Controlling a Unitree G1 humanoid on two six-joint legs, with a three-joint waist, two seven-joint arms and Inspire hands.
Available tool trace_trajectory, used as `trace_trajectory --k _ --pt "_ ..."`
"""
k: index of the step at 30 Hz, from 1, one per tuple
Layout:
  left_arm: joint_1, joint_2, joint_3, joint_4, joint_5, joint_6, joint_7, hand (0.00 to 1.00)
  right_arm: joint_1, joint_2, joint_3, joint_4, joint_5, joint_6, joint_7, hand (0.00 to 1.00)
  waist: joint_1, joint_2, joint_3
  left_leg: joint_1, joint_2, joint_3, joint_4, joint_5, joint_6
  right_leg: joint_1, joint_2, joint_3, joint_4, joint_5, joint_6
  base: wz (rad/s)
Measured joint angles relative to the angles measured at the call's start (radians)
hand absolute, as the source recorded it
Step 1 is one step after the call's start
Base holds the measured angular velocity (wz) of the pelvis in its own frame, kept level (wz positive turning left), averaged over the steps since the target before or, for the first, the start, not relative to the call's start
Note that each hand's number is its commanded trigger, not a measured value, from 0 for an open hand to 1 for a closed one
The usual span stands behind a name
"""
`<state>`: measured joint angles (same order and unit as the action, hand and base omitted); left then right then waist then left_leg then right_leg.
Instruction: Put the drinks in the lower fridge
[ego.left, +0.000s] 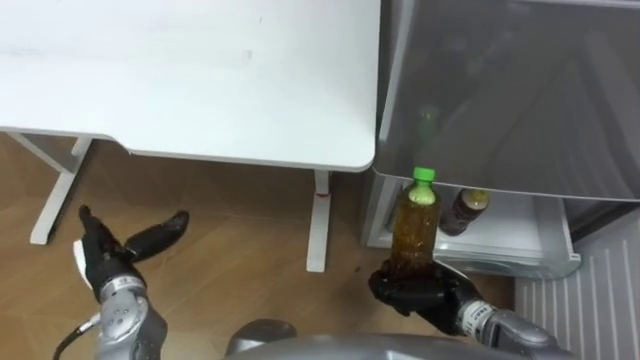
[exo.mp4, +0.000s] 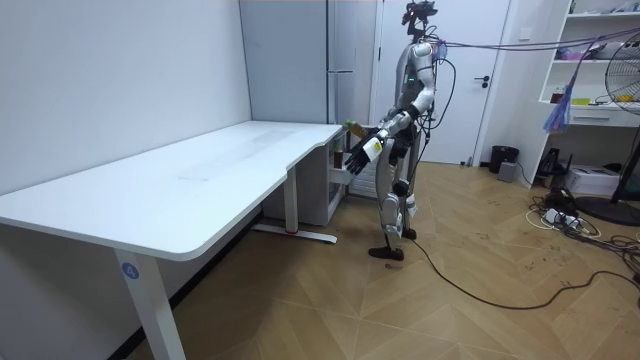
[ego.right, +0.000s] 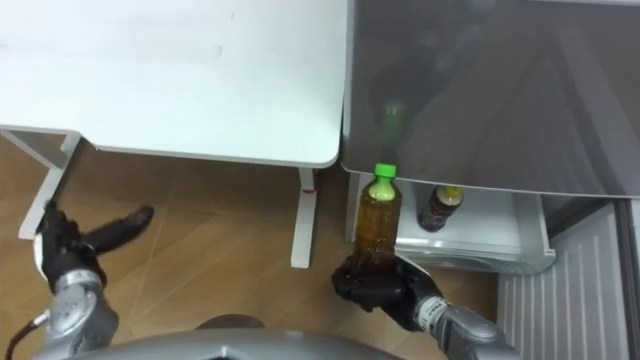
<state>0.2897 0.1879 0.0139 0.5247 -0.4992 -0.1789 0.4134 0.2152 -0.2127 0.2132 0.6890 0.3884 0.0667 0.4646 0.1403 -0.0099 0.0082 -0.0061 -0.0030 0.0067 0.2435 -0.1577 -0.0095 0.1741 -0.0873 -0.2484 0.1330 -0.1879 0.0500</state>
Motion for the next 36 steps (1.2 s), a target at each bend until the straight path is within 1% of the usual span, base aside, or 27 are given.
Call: trace_trajectory --k 2,7,9,12,15,17,19,22,25,28,31,36 --pt "0.01 0.0 -0.007 0.033 -0.001 0.017 0.011 0.0 0.002 -0.002 0.001 0.018 0.0 0.002 -0.015 1.0 -0.002 0.003 0.0013 0.0 -0.001 -0.003 -0.005 0.0 0.0 0.0 0.0 0.001 0.0 0.0 0.0 0.0" --pt "0.016 0.0 -0.039 0.114 -0.001 0.038 0.009 0.0 0.001 -0.003 0.009 0.06 0.002 0.002 -0.02 1.0 0.0 0.003 0.0011 0.0 -0.002 -0.003 -0.005 0.0 0.0 0.0 -0.001 0.002 0.0 -0.004 -0.001 0.0" --pt "0.016 0.0 -0.053 0.151 -0.001 0.052 0.007 0.0 0.001 -0.006 0.024 0.061 0.013 0.002 -0.027 1.0 -0.005 0.003 0.0011 0.0 -0.002 -0.002 -0.004 0.0 0.0 0.001 -0.001 0.0 0.0 -0.004 -0.001 0.0" --pt "0.019 0.0 -0.091 0.187 0.0 0.07 0.006 0.0 0.002 -0.007 0.04 0.061 0.031 0.003 -0.039 1.0 -0.006 0.004 0.0016 -0.001 -0.002 -0.002 -0.004 0.0 0.0 0.001 -0.001 -0.002 0.0 -0.004 -0.001 0.0" --pt "0.022 -0.008 -0.097 0.228 0.001 0.08 -0.024 0.0 -0.003 -0.006 0.039 0.07 0.047 0.003 -0.04 1.0 -0.008 0.004 0.002 -0.002 -0.003 -0.001 -0.006 0.0 0.0 0.0 -0.002 -0.002 -0.002 -0.005 0.0 0.0" --pt "0.025 -0.012 -0.097 0.27 0.001 0.093 -0.049 0.0 -0.015 -0.006 0.039 0.101 0.047 0.003 -0.041 1.0 -0.01 0.003 0.0021 -0.004 -0.004 -0.001 -0.006 0.0 0.0 0.0 -0.002 -0.001 -0.006 -0.006 0.0 0.0" --pt "0.029 -0.015 -0.097 0.298 0.001 0.095 -0.063 0.0 -0.021 -0.003 0.038 0.132 0.047 0.002 -0.043 1.0 -0.012 0.001 0.0017 -0.006 -0.005 -0.001 -0.007 0.0 0.0 0.0 -0.002 -0.001 -0.012 -0.006 0.0 0.0" --pt "0.048 -0.022 -0.097 0.303 0.001 0.1 -0.082 0.0 -0.02 0.001 0.038 0.17 0.046 0.002 -0.049 1.0 -0.014 -0.004 0.0006 -0.011 -0.006 -0.001 -0.007 0.0 0.0 -0.003 -0.003 -0.002 -0.015 -0.006 0.0 0.02" --pt "0.059 -0.026 -0.096 0.304 0.077 0.108 -0.097 0.0 -0.02 0.002 0.038 0.184 0.046 0.002 -0.054 1.0 -0.023 -0.005 0.0 -0.013 -0.005 0.019 -0.01 0.0 0.0 -0.006 -0.006 -0.004 -0.014 -0.006 0.0 0.01" --pt "0.045 -0.029 -0.096 0.34 0.147 0.109 -0.104 0.0 -0.029 0.004 0.037 0.218 0.062 0.001 -0.058 1.0 -0.026 -0.006 0.0001 -0.013 -0.006 0.019 -0.012 0.0 0.001 -0.007 -0.007 -0.007 -0.014 -0.006 0.0 0.0" --pt "0.039 -0.036 -0.097 0.341 0.187 0.109 -0.118 0.0 -0.04 0.005 0.037 0.248 0.107 0.001 -0.077 1.0 -0.025 -0.004 0.0002 -0.018 -0.005 0.019 -0.012 0.0 0.001 -0.015 -0.007 -0.007 -0.01 -0.006 0.0 0.0" --pt "0.036 -0.045 -0.097 0.361 0.188 0.109 -0.122 0.0 -0.043 0.006 0.03 0.281 0.193 -0.001 -0.094 1.0 -0.029 0.0 0.0012 -0.015 -0.004 0.019 -0.011 -0.001 0.001 -0.016 -0.006 -0.007 0.001 -0.006 0.0 0.0"
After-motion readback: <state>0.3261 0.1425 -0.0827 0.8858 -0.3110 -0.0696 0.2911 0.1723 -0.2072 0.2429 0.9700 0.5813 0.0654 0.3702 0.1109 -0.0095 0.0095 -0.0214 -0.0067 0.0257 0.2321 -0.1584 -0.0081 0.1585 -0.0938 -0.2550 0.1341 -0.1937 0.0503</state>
